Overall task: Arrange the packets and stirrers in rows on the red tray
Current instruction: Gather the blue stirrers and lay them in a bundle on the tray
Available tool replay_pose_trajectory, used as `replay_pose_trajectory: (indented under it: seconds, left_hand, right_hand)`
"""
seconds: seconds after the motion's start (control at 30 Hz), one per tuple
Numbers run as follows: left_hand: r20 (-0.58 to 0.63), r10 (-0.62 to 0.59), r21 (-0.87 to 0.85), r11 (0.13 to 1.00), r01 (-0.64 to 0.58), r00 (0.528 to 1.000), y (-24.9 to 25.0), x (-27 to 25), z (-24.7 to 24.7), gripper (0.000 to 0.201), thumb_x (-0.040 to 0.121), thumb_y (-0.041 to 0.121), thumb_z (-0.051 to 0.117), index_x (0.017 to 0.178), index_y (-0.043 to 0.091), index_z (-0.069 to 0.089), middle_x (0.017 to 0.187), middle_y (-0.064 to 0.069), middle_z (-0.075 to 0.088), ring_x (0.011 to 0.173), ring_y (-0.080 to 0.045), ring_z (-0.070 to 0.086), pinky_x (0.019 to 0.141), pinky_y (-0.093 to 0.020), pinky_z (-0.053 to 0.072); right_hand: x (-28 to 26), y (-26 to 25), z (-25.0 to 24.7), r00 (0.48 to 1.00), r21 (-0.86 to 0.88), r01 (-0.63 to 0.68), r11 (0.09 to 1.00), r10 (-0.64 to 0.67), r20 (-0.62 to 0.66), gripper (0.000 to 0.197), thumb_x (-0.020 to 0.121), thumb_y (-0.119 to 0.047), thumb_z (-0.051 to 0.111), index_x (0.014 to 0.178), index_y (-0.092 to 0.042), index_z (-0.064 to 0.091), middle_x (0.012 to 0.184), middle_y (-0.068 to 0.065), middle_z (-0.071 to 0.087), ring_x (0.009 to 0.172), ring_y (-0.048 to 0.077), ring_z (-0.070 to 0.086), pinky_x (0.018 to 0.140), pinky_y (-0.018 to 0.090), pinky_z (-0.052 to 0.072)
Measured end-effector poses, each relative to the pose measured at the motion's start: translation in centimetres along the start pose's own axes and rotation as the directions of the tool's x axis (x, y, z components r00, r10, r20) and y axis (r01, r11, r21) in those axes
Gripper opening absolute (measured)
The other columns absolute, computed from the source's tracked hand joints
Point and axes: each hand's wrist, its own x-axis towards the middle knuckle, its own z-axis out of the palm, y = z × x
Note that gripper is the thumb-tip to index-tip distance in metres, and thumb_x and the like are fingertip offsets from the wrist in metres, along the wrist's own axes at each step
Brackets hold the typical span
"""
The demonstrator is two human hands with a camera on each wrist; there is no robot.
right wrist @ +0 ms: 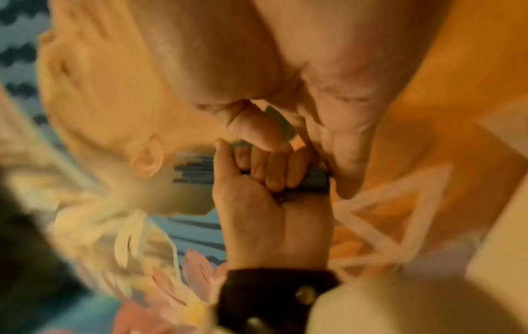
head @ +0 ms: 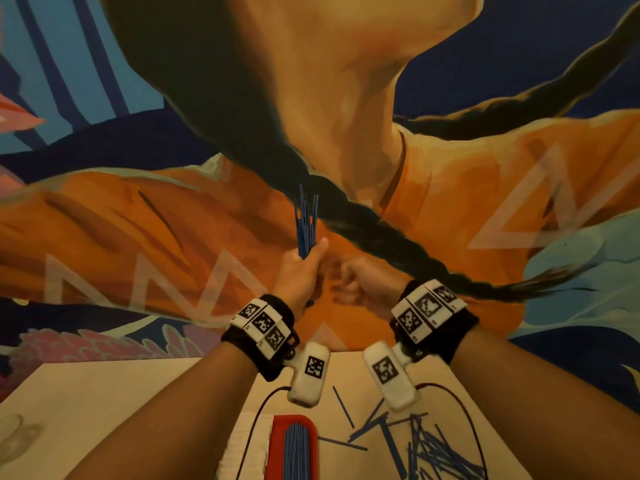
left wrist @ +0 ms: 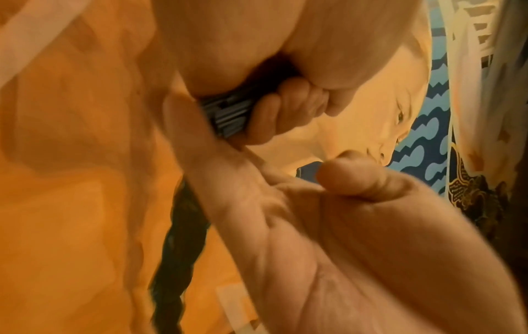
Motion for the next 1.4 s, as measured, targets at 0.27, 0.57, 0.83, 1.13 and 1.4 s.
replay_pose_trajectory:
  seconds: [0.27,0.57,0.83,1.13,1.4]
  left_hand:
    - [0.196,0.091,0.721,0.662,-0.206,0.976,2.1,1.3,-1.1,0.043,0.096,0.027,0.062,0.059,0.01,0.045,0.05,-0.003,0.044,0.04,-0.014,0.034,0.044,-0.029,0.027]
    - [0.288,-0.025,0.955,0.073,-0.286,0.957,6.9,2.3,-3.1,0.03,0.096,0.031,0.053,0.071,0.026,0.039,0.079,-0.003,0.047,0.067,-0.019,0.05,0.058,-0.03,0.038]
    - [0.356,0.102,0.935,-0.027,-0.355,0.929,8.3,2.0,-1.7,0.026,0.094,0.026,0.053,0.107,0.017,0.032,0.079,-0.001,0.052,0.058,-0.019,0.049,0.052,-0.033,0.039]
    - [0.429,0.325,0.735,0.417,-0.535,0.843,8.9,2.9,-4.3,0.024,0.082,0.03,0.08,0.096,0.028,0.061,0.088,0.007,0.068,0.081,-0.011,0.065,0.076,-0.04,0.056]
    - [0.189,0.359,0.191,0.9,-0.393,0.914,7.8,2.2,-4.2,0.019,0.074,0.023,0.08,0.093,0.02,0.078,0.093,-0.012,0.076,0.09,-0.038,0.072,0.088,-0.052,0.058]
  right_hand:
    - [-0.6,-7.5,-0.1,0.812,-0.616,0.411,0.672,-0.577,-0.088,0.047,0.099,-0.048,0.042,0.099,-0.007,0.066,0.088,0.005,0.067,0.081,0.02,0.061,0.079,0.037,0.048]
    - [-0.7,-7.0,-0.2,0.94,-0.96,0.268,0.082,-0.24,0.242,0.01,0.079,-0.03,0.067,0.087,-0.024,0.066,0.073,0.002,0.065,0.065,0.022,0.065,0.055,0.032,0.055]
    - [-0.1,-6.7,1.5,0.906,-0.995,0.048,-0.09,-0.416,0.081,0.029,0.096,-0.03,0.046,0.071,-0.025,0.034,0.07,-0.003,0.039,0.072,0.021,0.049,0.068,0.036,0.042]
    - [1.1,-7.3,-0.7,0.852,-1.0,0.008,-0.01,-0.523,0.012,0.017,0.096,-0.03,0.048,0.093,-0.017,0.059,0.076,0.002,0.049,0.075,0.024,0.052,0.065,0.036,0.046]
    - [1.7,-7.9,-0.9,0.801,-0.999,-0.015,0.028,-0.597,-0.029,0.024,0.093,-0.043,0.054,0.096,-0.021,0.063,0.075,0.001,0.058,0.071,0.022,0.06,0.067,0.038,0.056]
